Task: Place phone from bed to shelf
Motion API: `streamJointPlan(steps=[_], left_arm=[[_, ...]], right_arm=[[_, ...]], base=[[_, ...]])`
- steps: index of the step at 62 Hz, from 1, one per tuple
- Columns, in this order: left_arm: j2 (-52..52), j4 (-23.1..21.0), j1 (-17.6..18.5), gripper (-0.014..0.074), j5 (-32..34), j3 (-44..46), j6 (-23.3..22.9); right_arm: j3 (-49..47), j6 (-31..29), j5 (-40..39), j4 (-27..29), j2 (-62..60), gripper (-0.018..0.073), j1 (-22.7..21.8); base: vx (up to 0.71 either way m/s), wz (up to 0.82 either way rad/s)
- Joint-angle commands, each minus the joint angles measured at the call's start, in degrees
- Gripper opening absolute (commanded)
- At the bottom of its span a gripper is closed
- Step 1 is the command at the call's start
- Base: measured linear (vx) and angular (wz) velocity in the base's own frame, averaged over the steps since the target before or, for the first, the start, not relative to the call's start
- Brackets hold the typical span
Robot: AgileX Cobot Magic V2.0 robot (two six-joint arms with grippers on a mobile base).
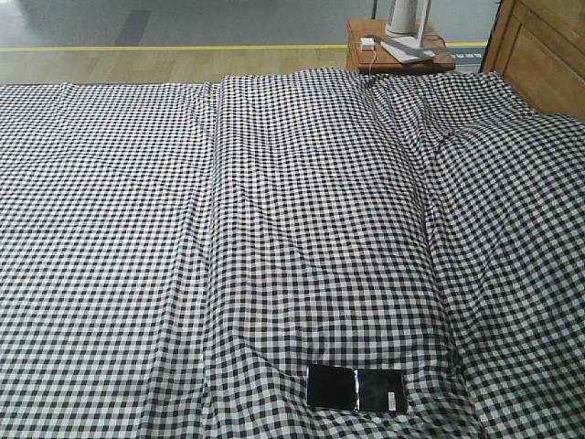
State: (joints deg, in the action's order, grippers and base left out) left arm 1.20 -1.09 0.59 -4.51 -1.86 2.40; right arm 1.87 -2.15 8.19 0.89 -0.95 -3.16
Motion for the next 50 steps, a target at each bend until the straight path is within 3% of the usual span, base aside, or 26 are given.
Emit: streamJointPlan(steps=[1,50], left_arm=[[0.25,-0.52,0.12,0.0001,4.51,1.44,-0.17],[0.25,-0.52,0.12,0.0001,4.51,1.44,-0.17]], right_arm=[[0.16,-0.37,-4.11,0.07,-0.24,-0.0003,-0.18],[0.16,-0.37,-4.11,0.07,-0.24,-0.0003,-0.18]], base=[[0.00,0.00],[0.00,0.00]])
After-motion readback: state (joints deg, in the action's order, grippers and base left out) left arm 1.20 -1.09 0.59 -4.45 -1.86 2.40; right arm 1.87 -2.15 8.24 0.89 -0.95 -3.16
